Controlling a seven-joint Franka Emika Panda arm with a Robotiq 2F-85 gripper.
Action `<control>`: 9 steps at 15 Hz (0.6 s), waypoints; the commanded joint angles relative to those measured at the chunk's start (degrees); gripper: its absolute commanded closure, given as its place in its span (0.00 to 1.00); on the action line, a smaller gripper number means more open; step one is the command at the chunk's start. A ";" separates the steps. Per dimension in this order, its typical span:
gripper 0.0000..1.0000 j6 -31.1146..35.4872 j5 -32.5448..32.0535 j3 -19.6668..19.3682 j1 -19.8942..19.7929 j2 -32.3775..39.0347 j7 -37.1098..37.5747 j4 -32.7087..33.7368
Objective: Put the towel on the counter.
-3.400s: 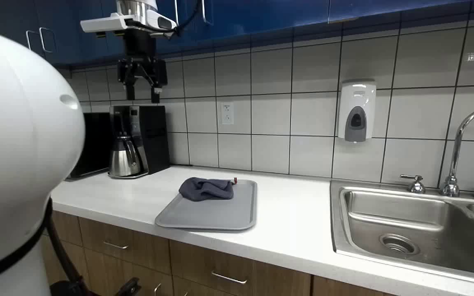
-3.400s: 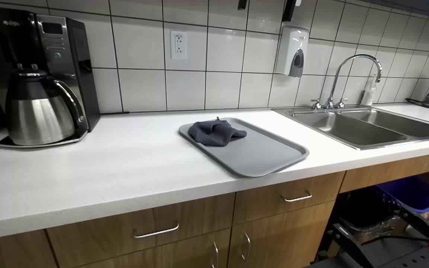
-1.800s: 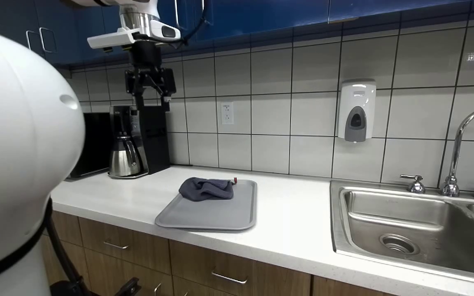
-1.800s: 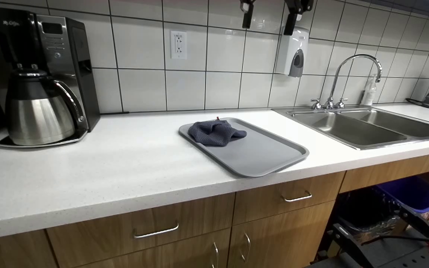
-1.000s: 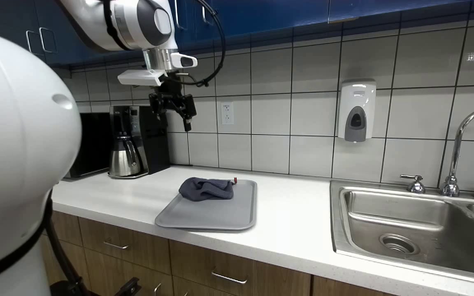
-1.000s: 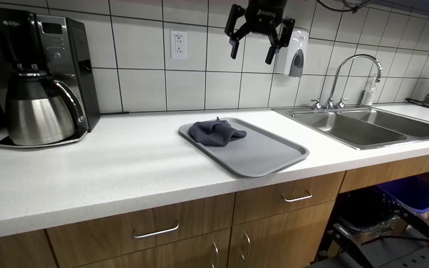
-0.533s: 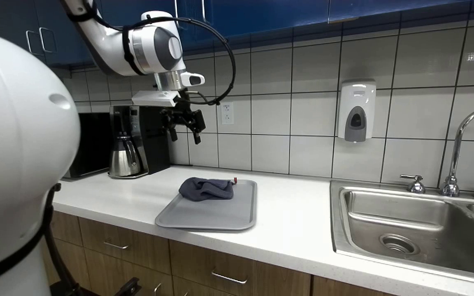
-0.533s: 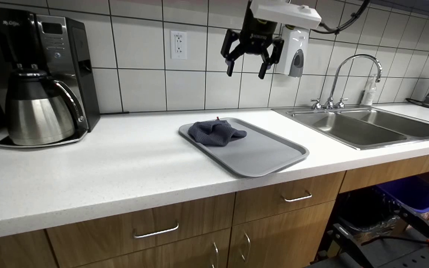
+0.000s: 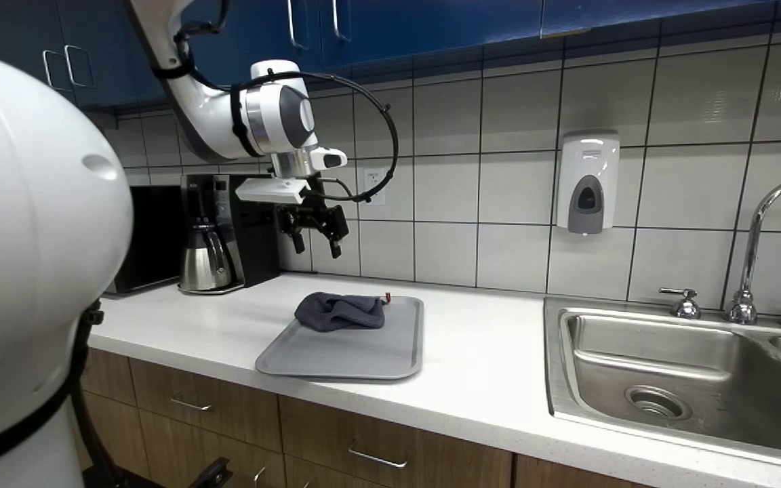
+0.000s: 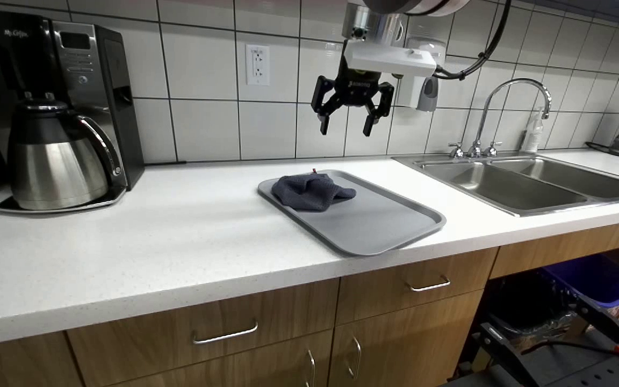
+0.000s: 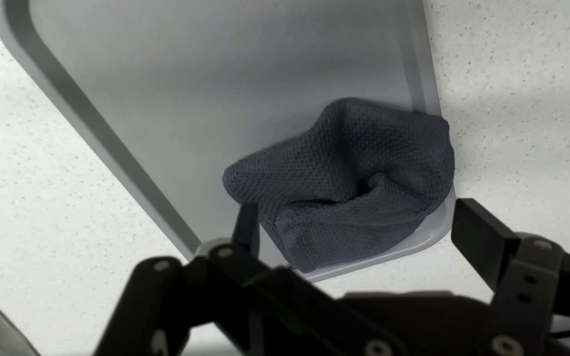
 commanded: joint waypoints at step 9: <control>0.00 4.86 -0.62 -5.98 6.94 13.99 8.86 9.52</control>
